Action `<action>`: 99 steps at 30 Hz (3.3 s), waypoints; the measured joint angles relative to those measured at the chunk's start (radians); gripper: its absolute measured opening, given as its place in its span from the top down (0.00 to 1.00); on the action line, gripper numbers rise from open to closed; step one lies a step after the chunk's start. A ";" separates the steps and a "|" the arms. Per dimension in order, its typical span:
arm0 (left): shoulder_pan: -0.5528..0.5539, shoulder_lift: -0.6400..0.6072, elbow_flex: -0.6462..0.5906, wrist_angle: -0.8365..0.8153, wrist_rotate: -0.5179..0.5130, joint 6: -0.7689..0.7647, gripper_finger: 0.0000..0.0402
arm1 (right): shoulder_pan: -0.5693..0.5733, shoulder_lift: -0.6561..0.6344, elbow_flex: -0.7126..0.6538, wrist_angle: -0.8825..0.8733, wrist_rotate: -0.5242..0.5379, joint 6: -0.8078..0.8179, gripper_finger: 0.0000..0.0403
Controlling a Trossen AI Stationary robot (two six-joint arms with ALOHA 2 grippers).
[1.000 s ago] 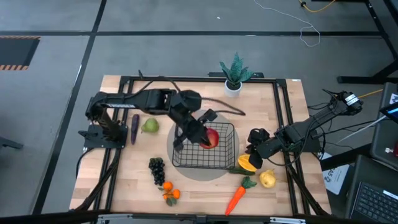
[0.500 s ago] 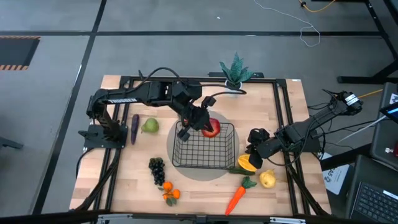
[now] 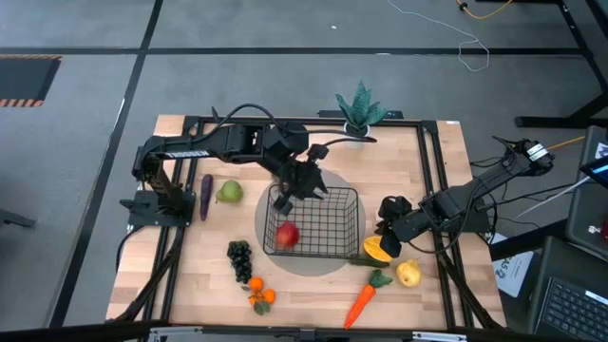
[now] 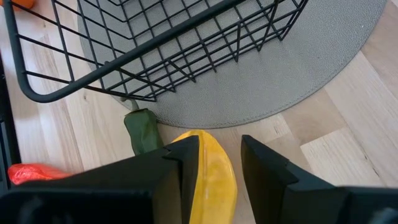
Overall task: Build produce basket
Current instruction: Put the green pear into the black wire basket
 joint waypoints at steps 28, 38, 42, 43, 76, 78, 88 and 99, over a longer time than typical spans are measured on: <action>0.443 0.000 -0.019 -0.694 0.000 -0.153 0.85 | 0.000 0.000 0.000 0.000 0.000 0.004 0.73; 0.559 -0.059 -0.261 -0.769 0.103 -0.215 0.86 | 0.000 0.000 0.000 0.000 0.000 0.000 0.73; 0.559 -0.117 -0.428 -0.712 0.104 -0.266 0.86 | 0.000 0.000 0.000 0.000 0.000 0.000 0.73; 0.557 -0.131 -0.471 -0.687 0.108 -0.290 0.86 | 0.000 0.000 0.000 0.000 0.000 0.000 0.73; 0.309 -0.449 -1.216 -0.200 -0.284 -1.060 0.86 | 0.000 0.000 0.000 0.000 0.002 0.000 0.73; 0.309 -0.449 -1.216 -0.184 -0.297 -1.064 0.86 | 0.000 0.000 0.000 0.000 0.002 0.000 0.73; 0.309 -0.449 -1.216 0.136 -0.424 -1.012 0.86 | 0.000 0.000 0.000 0.000 0.025 0.000 0.73; 0.302 -0.449 -1.216 0.094 -0.356 -1.074 0.86 | 0.000 0.000 0.000 0.000 0.026 0.000 0.73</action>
